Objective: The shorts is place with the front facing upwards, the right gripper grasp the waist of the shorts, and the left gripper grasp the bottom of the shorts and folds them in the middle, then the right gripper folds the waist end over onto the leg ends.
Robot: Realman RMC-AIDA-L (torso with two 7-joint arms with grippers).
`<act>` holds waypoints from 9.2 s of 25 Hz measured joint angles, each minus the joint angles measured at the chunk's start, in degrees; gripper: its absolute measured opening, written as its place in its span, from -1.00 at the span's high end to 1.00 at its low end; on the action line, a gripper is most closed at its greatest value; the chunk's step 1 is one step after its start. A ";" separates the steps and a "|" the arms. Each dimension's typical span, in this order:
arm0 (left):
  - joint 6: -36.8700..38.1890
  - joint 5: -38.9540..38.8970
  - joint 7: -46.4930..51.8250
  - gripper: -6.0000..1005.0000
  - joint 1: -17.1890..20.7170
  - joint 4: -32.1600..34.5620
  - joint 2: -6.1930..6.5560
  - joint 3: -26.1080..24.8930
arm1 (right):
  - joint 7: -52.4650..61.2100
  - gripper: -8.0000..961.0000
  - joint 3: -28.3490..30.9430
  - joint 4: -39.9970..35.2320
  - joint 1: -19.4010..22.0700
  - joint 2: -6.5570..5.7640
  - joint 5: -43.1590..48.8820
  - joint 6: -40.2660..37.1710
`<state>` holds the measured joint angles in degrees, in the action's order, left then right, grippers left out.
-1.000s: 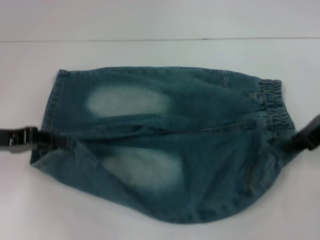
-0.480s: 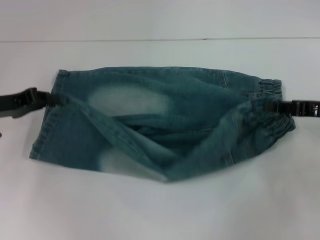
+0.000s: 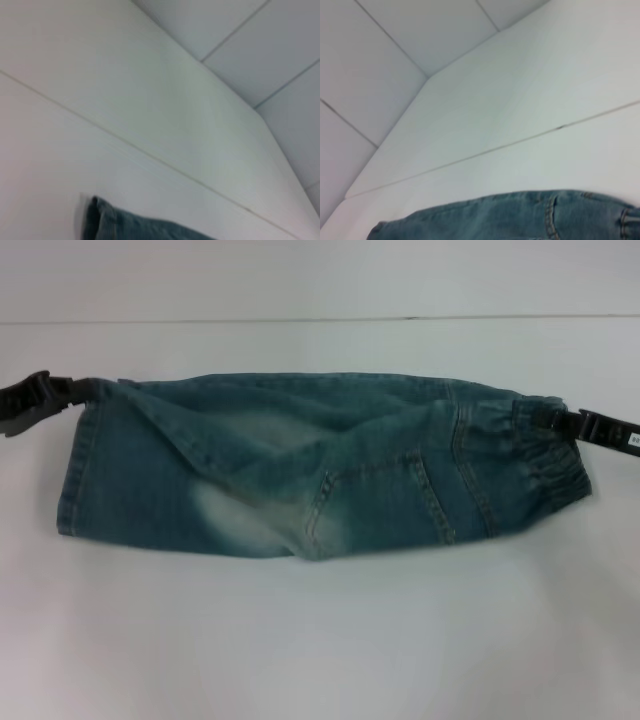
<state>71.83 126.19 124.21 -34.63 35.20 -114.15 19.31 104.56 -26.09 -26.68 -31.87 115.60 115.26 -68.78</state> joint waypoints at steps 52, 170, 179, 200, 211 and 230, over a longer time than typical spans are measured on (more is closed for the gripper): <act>-20.82 -8.06 -13.39 0.86 -4.28 -7.34 -2.11 4.70 | -9.02 0.57 -7.14 2.14 -5.68 1.26 -8.37 18.85; 10.27 -15.30 -32.38 -0.76 0.94 -0.85 -7.32 19.13 | 35.94 0.76 -19.90 -15.64 -17.11 -3.83 37.63 -6.89; -2.84 -20.68 -42.35 -0.55 -1.75 -6.52 -10.14 19.68 | 35.20 0.76 -18.70 -22.89 -13.26 -5.86 31.09 -18.10; -23.28 -63.43 -118.97 0.77 -13.06 -38.38 -10.47 17.73 | 33.00 0.75 -9.50 -26.81 -10.48 -8.05 19.19 -32.80; -23.95 -63.12 -127.02 0.99 -13.76 -44.29 -10.47 14.61 | 34.24 0.76 -9.38 -27.55 -11.81 -8.84 13.36 -34.86; -23.95 -58.33 -128.24 0.99 -16.79 -48.52 -10.47 10.51 | 35.94 0.77 -8.93 -31.06 -14.04 -8.98 9.80 -36.69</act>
<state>47.88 67.86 -4.02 -51.42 -13.32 -124.63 29.82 140.50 -35.03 -57.74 -45.91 106.62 125.06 -105.47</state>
